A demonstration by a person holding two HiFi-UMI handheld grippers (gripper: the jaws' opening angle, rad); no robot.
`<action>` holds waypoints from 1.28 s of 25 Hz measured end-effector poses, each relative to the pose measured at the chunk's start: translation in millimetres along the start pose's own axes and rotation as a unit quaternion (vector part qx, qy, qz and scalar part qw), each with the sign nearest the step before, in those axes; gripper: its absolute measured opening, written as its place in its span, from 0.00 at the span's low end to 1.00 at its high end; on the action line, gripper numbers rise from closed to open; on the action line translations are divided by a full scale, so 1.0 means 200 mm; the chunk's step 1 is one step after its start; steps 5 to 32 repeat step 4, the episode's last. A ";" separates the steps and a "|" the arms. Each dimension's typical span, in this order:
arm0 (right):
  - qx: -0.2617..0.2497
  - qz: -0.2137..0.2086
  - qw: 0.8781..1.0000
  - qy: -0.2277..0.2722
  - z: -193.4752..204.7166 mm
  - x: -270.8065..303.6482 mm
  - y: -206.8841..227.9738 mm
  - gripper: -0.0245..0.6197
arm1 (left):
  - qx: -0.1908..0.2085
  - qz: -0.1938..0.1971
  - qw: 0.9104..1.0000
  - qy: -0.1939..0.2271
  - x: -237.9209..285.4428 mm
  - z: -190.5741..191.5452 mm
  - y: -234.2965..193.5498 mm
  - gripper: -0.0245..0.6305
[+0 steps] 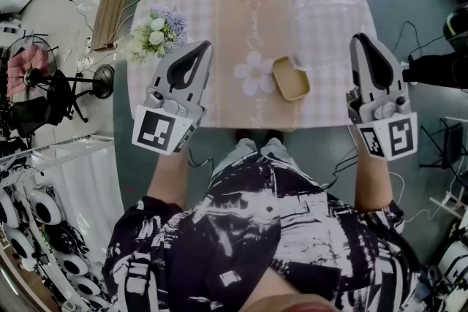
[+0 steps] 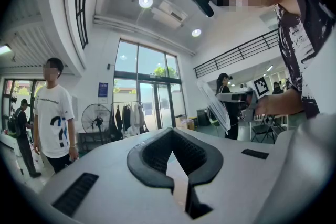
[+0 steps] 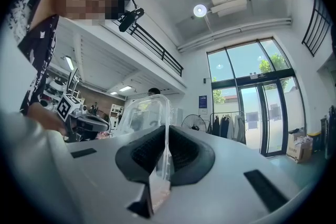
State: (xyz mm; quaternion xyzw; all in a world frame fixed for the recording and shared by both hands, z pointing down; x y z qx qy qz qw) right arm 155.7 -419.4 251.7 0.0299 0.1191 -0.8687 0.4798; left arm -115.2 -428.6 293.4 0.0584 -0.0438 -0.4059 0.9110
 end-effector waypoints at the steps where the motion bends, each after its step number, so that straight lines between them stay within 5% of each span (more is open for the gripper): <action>1: 0.000 0.000 1.000 0.001 0.00 -0.01 0.00 0.07 | 0.000 0.000 1.000 0.000 -0.01 0.00 0.01 0.04; 32: 0.000 0.000 1.000 0.001 -0.03 -0.01 -0.01 0.07 | -0.001 0.000 1.000 0.001 -0.02 -0.02 0.01 0.04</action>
Point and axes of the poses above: the fingertips, and each gripper's own axes: x forward along the fingers, y to its right, z out of its underside, the point moved 3 cm from there along -x, backward along the fingers, and after that the axes turned 2 degrees about -x, right-handed, at the moved point
